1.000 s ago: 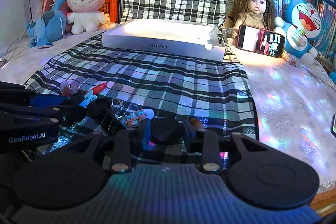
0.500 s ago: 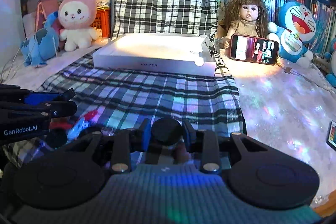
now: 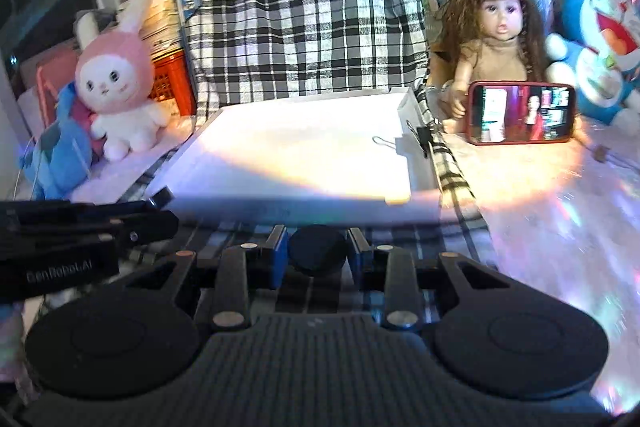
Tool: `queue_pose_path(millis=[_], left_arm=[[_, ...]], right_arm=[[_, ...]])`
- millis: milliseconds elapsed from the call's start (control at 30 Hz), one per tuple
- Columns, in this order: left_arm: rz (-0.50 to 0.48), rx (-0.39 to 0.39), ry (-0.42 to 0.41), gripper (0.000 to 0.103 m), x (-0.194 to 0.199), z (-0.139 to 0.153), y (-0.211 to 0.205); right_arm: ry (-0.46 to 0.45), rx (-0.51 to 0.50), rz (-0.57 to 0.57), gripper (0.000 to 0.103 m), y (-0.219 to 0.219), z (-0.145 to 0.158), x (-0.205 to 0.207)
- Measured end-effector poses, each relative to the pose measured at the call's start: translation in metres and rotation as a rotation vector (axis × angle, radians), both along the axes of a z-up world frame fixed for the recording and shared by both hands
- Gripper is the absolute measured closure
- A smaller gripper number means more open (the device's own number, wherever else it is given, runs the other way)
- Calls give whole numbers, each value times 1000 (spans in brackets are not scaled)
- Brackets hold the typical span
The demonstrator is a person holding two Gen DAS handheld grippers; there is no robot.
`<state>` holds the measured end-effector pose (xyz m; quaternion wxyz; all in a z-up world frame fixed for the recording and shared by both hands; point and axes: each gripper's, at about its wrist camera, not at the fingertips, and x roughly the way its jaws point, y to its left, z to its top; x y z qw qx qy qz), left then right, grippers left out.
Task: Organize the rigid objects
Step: 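Carry the black cap into the white tray with the left tool while the right tool drops its cap there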
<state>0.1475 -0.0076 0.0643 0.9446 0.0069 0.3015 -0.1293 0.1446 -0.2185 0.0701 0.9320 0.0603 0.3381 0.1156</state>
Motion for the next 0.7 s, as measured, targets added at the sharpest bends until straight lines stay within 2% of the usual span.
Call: queue_pose_path(millis=[200,367,700], left_arm=[[34,26,57,73,61,-7,-4],[55,72,91,73,94,-24,-14],[72,102,137,73,112,-51,-26]], right_arm=[[60,19,-10,66,6,-5,62],[88,-50,-7,66,18,-16,94],[128,-95,2,66,28,-37,113]])
